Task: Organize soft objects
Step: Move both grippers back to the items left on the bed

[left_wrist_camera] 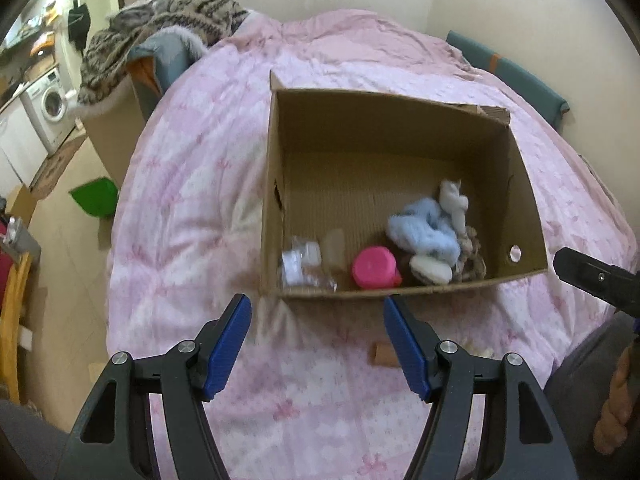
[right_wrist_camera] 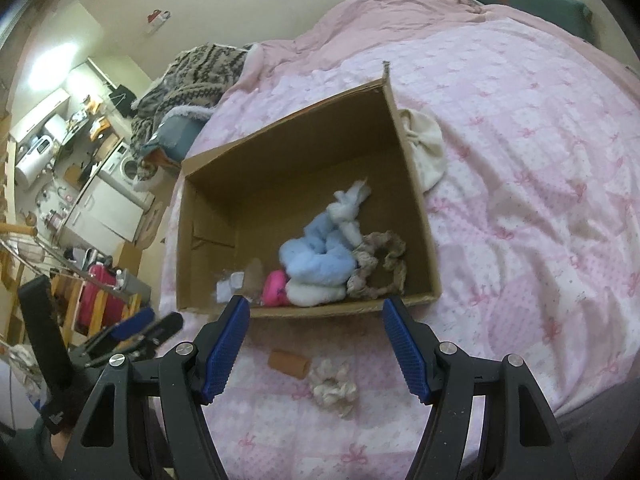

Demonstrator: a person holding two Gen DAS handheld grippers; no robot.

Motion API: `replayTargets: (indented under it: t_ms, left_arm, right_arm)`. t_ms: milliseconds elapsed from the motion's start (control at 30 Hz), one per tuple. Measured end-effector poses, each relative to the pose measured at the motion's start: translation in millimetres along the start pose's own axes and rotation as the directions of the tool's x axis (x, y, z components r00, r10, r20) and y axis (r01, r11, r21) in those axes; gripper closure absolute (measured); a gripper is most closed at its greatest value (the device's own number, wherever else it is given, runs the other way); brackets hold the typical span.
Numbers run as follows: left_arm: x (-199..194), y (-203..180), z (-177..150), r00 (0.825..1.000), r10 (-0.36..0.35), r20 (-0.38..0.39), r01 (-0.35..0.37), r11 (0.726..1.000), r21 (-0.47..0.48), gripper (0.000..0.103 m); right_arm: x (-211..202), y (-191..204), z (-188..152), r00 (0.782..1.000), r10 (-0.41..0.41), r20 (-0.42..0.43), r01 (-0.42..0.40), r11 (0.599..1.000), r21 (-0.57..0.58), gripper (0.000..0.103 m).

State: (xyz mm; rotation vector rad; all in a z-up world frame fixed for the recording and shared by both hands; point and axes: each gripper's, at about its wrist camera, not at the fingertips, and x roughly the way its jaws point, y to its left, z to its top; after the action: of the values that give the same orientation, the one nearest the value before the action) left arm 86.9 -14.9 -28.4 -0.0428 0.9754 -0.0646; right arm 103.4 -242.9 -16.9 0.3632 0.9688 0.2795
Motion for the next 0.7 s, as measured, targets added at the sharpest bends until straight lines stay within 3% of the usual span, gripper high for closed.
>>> replayTargets:
  t_ms: [167,467,567,700]
  left_arm:
    - [1.3,2.9,-11.6,1.000,0.006,-0.030,-0.008,0.999,-0.046,0.037]
    - [12.6,12.0,-20.2,0.995,0.040,-0.090,-0.051,0.991,-0.123,0.037]
    - [14.5,16.0,-19.9,0.994,0.041,-0.100,-0.055,0.988,-0.143,0.037]
    - [19.0,18.5,-20.9,0.992,0.042,-0.120,-0.060,0.987,-0.150,0.037]
  right_arm:
    - [6.8,2.4,-9.9,0.998,0.023,-0.050,-0.023,1.000,0.014,0.030]
    - [28.9,-17.1,-15.8,0.987,0.057,-0.148,-0.037,0.990,0.137,0.030]
    - [46.8,-19.2,-19.8,0.975,0.039,-0.218,-0.006,0.989,0.147,0.030]
    - [80.0,-15.0,-32.3,0.935,-0.027,-0.353,0.066,0.993,0.101,0.030]
